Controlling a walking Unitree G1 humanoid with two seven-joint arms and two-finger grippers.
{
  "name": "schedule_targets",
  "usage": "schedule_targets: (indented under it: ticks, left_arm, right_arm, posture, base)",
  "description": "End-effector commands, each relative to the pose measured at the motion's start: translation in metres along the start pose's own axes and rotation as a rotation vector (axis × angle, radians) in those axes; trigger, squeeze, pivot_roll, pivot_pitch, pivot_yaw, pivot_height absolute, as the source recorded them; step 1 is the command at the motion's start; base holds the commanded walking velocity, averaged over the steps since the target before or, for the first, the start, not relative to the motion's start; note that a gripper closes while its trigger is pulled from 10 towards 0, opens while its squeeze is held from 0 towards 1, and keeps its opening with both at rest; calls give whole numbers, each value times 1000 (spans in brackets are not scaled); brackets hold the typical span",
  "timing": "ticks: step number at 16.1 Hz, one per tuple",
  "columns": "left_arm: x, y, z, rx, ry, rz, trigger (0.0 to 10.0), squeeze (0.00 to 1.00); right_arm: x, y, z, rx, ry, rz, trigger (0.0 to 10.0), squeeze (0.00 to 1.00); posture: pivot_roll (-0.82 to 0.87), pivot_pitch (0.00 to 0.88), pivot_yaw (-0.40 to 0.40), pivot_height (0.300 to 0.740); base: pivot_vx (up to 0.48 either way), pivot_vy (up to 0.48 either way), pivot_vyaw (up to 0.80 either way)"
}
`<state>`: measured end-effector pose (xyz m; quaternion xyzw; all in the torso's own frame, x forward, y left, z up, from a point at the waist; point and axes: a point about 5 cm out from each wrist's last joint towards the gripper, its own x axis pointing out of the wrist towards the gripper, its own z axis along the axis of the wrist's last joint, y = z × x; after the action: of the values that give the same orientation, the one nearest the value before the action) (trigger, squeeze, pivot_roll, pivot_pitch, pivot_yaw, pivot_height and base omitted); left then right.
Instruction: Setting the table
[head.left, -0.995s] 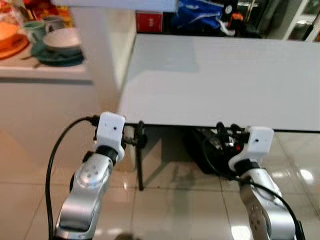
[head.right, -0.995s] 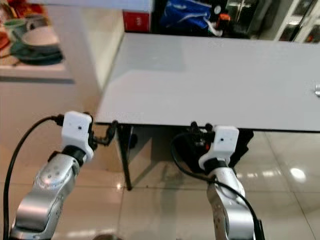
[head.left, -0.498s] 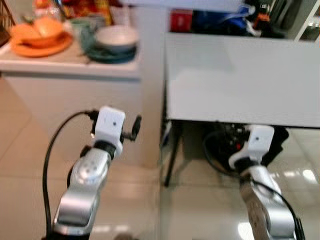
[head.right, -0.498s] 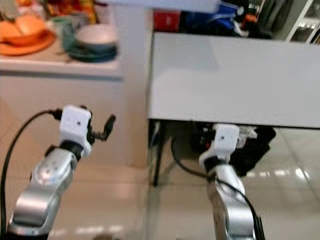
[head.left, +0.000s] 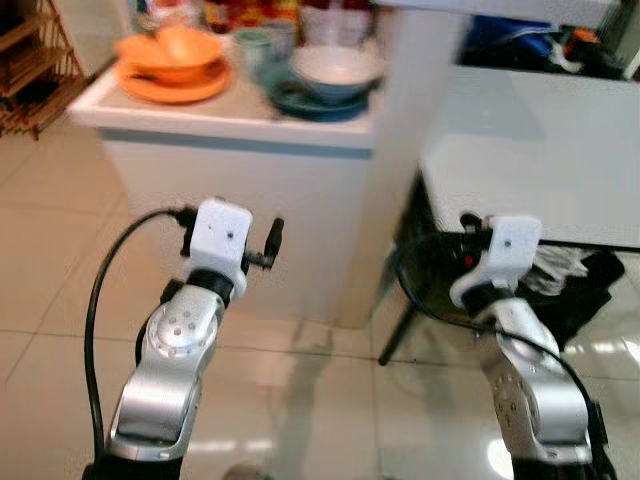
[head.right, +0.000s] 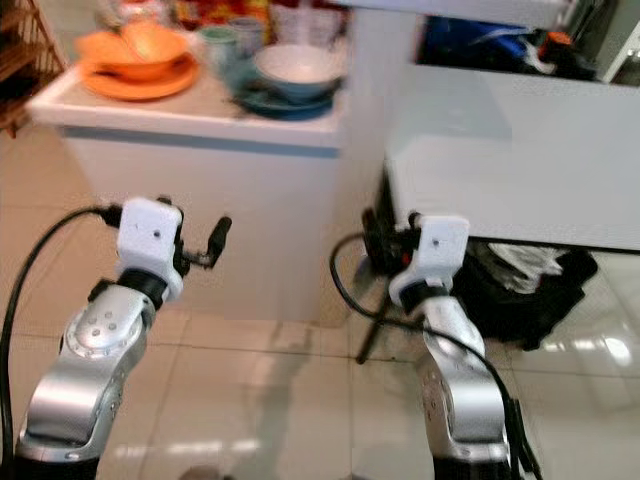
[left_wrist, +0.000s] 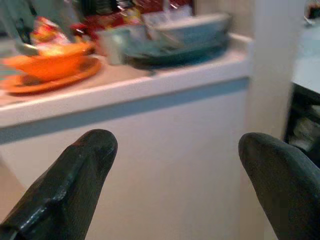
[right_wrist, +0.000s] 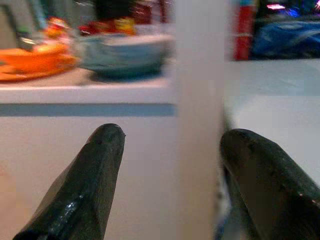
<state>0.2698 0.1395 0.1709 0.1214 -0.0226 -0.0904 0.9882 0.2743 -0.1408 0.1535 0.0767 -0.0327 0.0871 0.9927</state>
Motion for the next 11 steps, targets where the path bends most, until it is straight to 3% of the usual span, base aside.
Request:
schedule_targets:
  ticks: [1,3,5,11]
  left_arm:
    - [-1,4,1,6,6,10,10000,0]
    - [-1,6,9,-62,-3,21,10000,0]
    - [1,7,9,-78,14,30,10000,0]
    - [5,10,12,-83,31,33,10000,0]
  right_arm:
    - [3,8,4,27,-4,35,10000,0]
    - [8,9,13,97,-22,29,10000,0]
    - [11,12,17,94,-31,56,10000,0]
    - [16,18,22,80,-22,115,10000,0]
  posture:
    - [85,29,-64,740]
    - [95,28,-69,740]
    - [97,29,-69,740]
    - [99,23,-65,740]
  base:
    - [0,480,0]
    - [0,392,0]
    - [133,0,0]
    - [431,0,0]
